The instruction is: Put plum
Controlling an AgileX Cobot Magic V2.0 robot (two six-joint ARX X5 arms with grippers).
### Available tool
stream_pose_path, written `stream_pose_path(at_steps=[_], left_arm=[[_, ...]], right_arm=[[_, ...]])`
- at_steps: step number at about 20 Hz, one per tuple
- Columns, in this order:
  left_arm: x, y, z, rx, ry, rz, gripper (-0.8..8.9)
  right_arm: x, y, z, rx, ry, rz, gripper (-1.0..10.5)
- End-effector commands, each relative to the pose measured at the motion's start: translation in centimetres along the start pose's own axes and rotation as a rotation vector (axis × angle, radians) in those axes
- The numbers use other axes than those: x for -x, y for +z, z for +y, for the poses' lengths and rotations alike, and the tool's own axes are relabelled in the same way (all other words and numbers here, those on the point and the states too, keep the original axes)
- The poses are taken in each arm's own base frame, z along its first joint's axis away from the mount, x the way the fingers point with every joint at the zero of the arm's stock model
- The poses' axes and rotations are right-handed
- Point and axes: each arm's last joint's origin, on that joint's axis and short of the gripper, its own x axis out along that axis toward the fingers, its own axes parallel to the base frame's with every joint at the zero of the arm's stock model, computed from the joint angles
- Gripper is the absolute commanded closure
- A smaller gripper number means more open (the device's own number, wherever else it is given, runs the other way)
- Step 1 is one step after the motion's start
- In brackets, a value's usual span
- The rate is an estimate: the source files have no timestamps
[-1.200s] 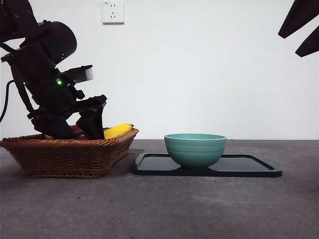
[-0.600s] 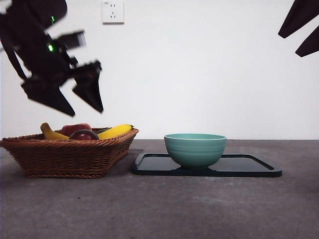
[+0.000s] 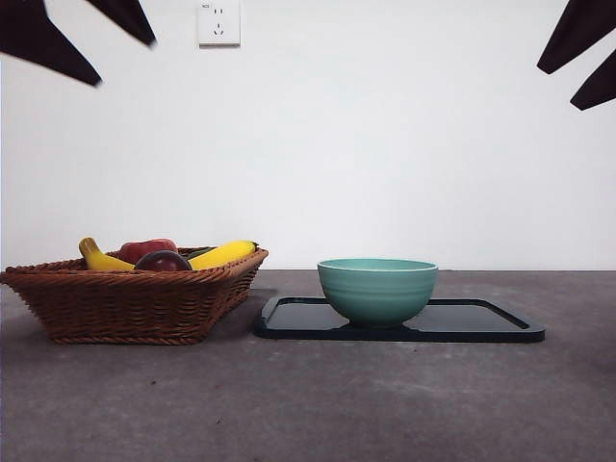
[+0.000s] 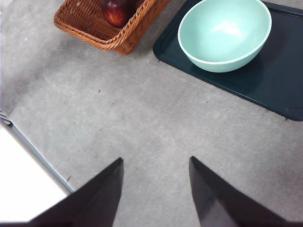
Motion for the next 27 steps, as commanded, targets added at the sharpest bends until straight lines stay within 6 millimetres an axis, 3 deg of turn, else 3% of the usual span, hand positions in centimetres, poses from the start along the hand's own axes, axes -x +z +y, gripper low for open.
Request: stream_pose_path(at_steps=[1,7,22,27], left_arm=[[1.7,-0.4,-0.9,0.009,-0.042,0.025,4.11],[4.4,-2.8,-2.4,-0.008,-0.19,0.138,4.13],[4.4,-3.0,-2.5,-0.024,-0.222,0.15,4.13],[4.4,-3.0,-2.5,-0.025,-0.222,0.15,4.13]], right_arm=[[0.0,0.3,0.1,0.017,0.004,-0.01,7.2],[0.0,0.3,0.1,0.017,0.004,-0.011,7.2],[0.0,0.3,0.1,0.004,0.003,-0.012,7.2],[-0.2,1.6,-0.1,-0.159,-0.054,-0.118,7.2]])
